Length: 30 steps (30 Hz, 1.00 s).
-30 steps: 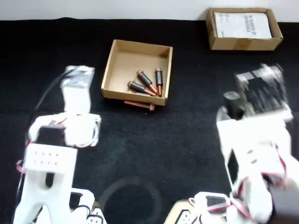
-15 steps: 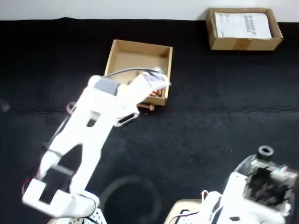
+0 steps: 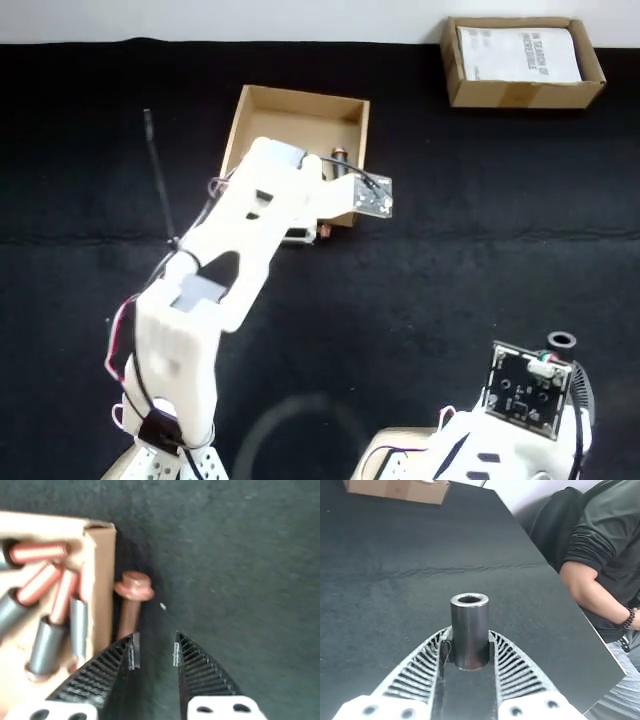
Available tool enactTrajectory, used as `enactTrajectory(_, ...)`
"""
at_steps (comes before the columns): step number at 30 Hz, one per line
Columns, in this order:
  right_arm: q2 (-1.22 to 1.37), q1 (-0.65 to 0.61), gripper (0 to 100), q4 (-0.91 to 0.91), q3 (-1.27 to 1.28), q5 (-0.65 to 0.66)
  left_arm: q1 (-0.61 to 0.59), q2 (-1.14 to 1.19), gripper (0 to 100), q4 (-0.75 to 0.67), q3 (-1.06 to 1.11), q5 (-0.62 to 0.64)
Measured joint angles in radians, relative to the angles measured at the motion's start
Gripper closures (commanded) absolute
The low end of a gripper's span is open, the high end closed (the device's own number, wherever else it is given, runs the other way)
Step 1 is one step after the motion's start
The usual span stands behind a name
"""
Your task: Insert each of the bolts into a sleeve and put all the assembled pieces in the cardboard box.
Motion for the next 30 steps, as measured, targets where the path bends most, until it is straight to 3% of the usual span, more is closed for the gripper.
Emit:
enactTrajectory(10, 0.000, 0.006, 99.1, -0.017, 0.074, 0.000, 0.005, 0.269, 87, 0.012, -0.371, -0.014)
enactTrajectory(14, 0.000, 0.006, 99.1, -0.038, 0.097, 0.000, 0.006, 0.302, 88, 0.046, -0.422, -0.017)
enactTrajectory(17, 0.000, 0.006, 99.1, -0.043, 0.098, 0.000, 0.011, 0.327, 99, 0.078, -0.442, -0.018)
enactTrajectory(24, 0.000, 0.006, 99.1, -0.049, 0.098, 0.015, 0.015, 0.365, 99, 0.133, -0.465, -0.018)
enactTrajectory(26, 0.000, 0.006, 99.1, -0.064, 0.098, 0.043, 0.015, 0.365, 99, 0.135, -0.466, 0.028)
enactTrajectory(30, 0.000, 0.003, 99.1, -0.120, 0.137, 0.057, 0.029, 0.321, 99, 0.203, -0.477, 0.238)
